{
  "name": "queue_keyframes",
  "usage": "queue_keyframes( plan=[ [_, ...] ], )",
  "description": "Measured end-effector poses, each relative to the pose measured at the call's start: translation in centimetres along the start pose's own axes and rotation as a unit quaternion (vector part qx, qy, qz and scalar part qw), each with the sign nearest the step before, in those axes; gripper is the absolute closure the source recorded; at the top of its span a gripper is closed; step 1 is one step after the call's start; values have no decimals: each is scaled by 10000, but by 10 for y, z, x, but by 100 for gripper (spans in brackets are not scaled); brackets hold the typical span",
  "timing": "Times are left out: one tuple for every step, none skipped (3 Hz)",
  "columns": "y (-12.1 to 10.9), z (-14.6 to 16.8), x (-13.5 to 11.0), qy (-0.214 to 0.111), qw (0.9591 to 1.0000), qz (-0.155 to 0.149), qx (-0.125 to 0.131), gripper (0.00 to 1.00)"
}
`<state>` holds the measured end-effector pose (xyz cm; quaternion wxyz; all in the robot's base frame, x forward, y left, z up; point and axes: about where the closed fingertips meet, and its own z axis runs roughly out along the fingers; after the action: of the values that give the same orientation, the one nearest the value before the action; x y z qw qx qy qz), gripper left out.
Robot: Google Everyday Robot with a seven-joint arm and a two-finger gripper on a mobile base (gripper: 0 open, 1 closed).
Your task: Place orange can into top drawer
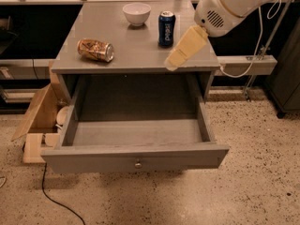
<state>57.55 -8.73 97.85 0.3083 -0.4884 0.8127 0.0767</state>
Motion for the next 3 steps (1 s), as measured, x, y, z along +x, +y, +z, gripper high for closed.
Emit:
queue_keyframes(
  plan=[
    [-12, 34, -20, -207, 9994, 233, 136, 0],
    [-23, 83, -54, -365, 9989, 273, 57, 0],
    [-31, 124, -89, -541, 9983, 196, -102, 0]
  ],
)
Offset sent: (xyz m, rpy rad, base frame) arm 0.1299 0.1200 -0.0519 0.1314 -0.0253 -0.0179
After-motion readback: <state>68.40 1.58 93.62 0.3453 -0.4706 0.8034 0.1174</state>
